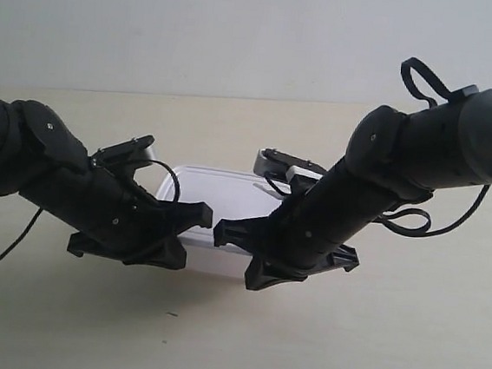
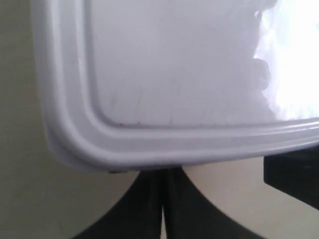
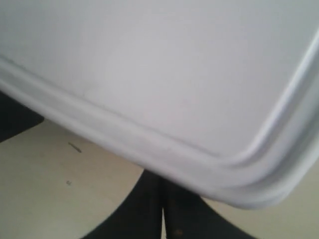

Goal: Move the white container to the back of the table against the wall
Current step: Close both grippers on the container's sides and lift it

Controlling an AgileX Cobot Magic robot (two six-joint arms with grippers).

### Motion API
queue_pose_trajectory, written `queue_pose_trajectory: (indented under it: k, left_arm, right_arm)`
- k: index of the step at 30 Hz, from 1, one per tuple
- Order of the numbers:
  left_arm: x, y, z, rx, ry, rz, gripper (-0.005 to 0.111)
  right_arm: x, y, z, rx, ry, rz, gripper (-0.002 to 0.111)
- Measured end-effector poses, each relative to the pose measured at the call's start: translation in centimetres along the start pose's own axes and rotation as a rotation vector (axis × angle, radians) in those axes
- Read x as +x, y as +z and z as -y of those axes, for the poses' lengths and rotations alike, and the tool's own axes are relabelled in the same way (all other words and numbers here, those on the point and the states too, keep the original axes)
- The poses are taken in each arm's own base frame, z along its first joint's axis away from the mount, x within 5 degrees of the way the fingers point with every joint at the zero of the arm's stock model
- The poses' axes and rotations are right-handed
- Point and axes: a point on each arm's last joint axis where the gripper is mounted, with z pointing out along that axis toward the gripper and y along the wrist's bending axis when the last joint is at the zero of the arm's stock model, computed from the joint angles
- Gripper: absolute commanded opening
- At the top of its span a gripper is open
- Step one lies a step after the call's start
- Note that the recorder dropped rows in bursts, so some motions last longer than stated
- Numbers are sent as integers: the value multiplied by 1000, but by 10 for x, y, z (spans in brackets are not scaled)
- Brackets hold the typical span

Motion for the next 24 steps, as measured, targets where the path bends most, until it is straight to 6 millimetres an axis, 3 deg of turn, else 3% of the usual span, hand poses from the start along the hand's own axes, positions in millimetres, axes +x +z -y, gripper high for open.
queue_pose_trajectory:
  k: [17,24]
  left_arm:
    - [-22,1,1,-45,42,150,0]
    - [-32,12,1,-62,74,163,0]
  right_arm:
    - [-22,17,7,42,40,142,0]
    - [-39,13,8,40,35,181,0]
